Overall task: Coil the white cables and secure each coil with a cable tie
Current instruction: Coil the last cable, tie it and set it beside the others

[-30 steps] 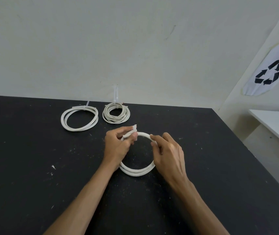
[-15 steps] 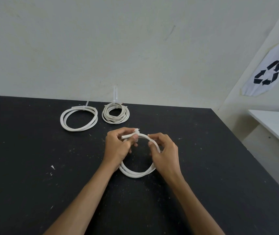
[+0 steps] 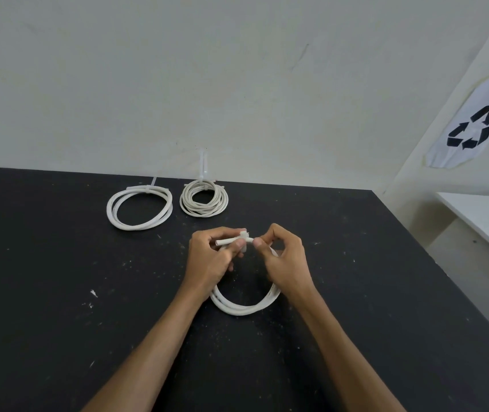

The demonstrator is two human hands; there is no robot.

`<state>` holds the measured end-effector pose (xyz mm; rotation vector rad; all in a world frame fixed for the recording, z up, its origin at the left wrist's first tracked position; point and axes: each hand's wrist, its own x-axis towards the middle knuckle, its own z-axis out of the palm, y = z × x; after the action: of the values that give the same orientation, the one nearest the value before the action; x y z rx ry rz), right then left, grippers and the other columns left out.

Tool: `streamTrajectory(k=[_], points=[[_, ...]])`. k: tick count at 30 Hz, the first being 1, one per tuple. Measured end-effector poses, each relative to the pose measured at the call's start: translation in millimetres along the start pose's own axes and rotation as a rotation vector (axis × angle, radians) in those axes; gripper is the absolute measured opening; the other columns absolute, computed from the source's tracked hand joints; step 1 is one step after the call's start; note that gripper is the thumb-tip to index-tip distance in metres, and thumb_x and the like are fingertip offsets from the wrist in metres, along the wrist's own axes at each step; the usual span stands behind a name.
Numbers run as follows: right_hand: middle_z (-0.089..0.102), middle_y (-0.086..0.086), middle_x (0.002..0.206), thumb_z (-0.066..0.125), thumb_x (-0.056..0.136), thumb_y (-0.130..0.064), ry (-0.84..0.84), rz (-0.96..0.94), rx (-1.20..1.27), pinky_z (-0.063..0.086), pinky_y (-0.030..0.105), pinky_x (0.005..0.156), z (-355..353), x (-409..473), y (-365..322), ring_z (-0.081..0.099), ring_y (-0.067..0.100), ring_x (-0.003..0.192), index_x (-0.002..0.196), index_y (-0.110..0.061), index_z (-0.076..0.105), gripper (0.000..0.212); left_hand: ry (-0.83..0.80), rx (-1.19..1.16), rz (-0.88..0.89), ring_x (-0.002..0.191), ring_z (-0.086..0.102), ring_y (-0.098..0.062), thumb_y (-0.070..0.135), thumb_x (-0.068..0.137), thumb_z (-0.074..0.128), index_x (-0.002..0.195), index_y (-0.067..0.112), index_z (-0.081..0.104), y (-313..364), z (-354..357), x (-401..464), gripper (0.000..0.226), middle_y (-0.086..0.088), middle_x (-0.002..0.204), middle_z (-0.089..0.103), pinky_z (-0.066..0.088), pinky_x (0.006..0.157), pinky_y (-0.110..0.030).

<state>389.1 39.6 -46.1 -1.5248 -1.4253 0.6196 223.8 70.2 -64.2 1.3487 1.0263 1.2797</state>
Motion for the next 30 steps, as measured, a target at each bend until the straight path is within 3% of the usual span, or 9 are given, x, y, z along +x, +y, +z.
streamTrajectory(k=[5, 7, 10, 14, 17, 23, 26, 28, 30], points=[[0.061, 0.02, 0.095, 0.065, 0.106, -0.021, -0.102, 0.116, 0.203, 0.042, 0.028, 0.045, -3.2, -4.4, -3.0, 0.046, 0.009, 0.051, 0.091, -0.023, 0.071, 0.016, 0.01, 0.057, -0.004, 0.057, 0.064, -0.013, 0.006, 0.094, 0.077, 0.106, 0.017, 0.085, 0.6, 1.9, 2.0, 0.018, -0.005, 0.071, 0.077, 0.046, 0.051, -0.027], [0.062, 0.016, 0.092, 0.064, 0.107, -0.021, -0.097, 0.096, 0.235, 0.045, 0.03, 0.044, -3.0, -5.9, -3.4, 0.05, 0.015, 0.05, 0.098, -0.023, 0.073, 0.013, 0.006, 0.095, 0.007, 0.062, 0.068, -0.011, 0.009, 0.093, 0.078, 0.104, 0.02, 0.086, 1.1, 2.2, 3.9, 0.017, 0.001, 0.071, 0.077, 0.046, 0.053, -0.022], [0.069, 0.003, 0.092, 0.062, 0.108, -0.022, -0.102, 0.057, 0.21, 0.048, 0.032, 0.043, -3.2, -5.7, -5.7, 0.055, 0.017, 0.048, 0.112, -0.029, 0.076, 0.016, 0.016, 0.093, 0.014, 0.059, 0.067, -0.021, 0.009, 0.092, 0.078, 0.092, 0.022, 0.084, -1.2, 2.1, 5.0, 0.014, -0.007, 0.065, 0.072, 0.046, 0.052, -0.029], [0.074, -0.003, 0.096, 0.063, 0.108, -0.023, -0.097, 0.053, 0.165, 0.048, 0.029, 0.044, -1.3, -4.3, -5.8, 0.057, 0.007, 0.049, 0.111, -0.031, 0.079, 0.018, 0.051, 0.084, 0.01, 0.057, 0.067, -0.025, 0.008, 0.092, 0.079, 0.086, 0.02, 0.08, -4.5, 0.9, 5.6, 0.013, -0.01, 0.062, 0.07, 0.046, 0.05, -0.032], [0.076, -0.005, 0.095, 0.063, 0.108, -0.021, -0.113, 0.046, 0.153, 0.054, 0.033, 0.049, -1.0, -2.6, -6.0, 0.06, 0.017, 0.052, 0.112, -0.03, 0.079, 0.019, 0.051, 0.098, 0.019, 0.056, 0.066, -0.026, 0.009, 0.092, 0.078, 0.084, 0.02, 0.078, -5.2, -0.6, 6.3, 0.014, -0.01, 0.062, 0.069, 0.047, 0.052, -0.034], [0.069, -0.009, 0.099, 0.066, 0.105, -0.021, -0.103, -0.012, 0.036, 0.062, 0.035, 0.077, -4.4, -10.4, -3.5, 0.071, 0.016, 0.086, 0.119, -0.042, 0.06, 0.026, 0.071, 0.089, 0.008, 0.055, 0.058, -0.003, 0.013, 0.087, 0.078, 0.079, 0.022, 0.077, -9.8, -2.7, 11.8, 0.013, 0.013, 0.06, 0.066, 0.043, 0.061, -0.031], [0.063, -0.012, 0.112, 0.068, 0.101, -0.015, -0.147, -0.127, -0.115, 0.054, 0.025, 0.082, -11.8, -21.8, 0.7, 0.064, 0.009, 0.101, 0.107, -0.036, 0.057, 0.025, 0.079, 0.106, -0.017, 0.057, 0.058, -0.006, 0.017, 0.086, 0.078, 0.08, 0.027, 0.079, -9.2, -5.8, 18.3, 0.012, 0.013, 0.06, 0.066, 0.043, 0.063, -0.032], [0.053, -0.017, 0.128, 0.072, 0.098, -0.016, -0.201, -0.212, -0.273, 0.044, 0.015, 0.093, -16.4, -27.0, 6.9, 0.055, 0.001, 0.119, 0.105, -0.036, 0.061, 0.024, 0.074, 0.124, -0.028, 0.056, 0.058, -0.01, 0.016, 0.086, 0.078, 0.08, 0.029, 0.08, -8.2, -8.1, 21.4, 0.014, 0.01, 0.059, 0.066, 0.043, 0.06, -0.033], [0.045, -0.019, 0.139, 0.077, 0.094, -0.023, -0.224, -0.287, -0.404, 0.038, 0.017, 0.103, -20.8, -26.2, 12.6, 0.044, 0.002, 0.133, 0.109, -0.037, 0.066, 0.023, 0.07, 0.123, -0.062, 0.053, 0.055, -0.015, 0.013, 0.088, 0.077, 0.08, 0.026, 0.081, -7.7, -9.1, 24.4, 0.016, 0.003, 0.056, 0.064, 0.042, 0.055, -0.032]])
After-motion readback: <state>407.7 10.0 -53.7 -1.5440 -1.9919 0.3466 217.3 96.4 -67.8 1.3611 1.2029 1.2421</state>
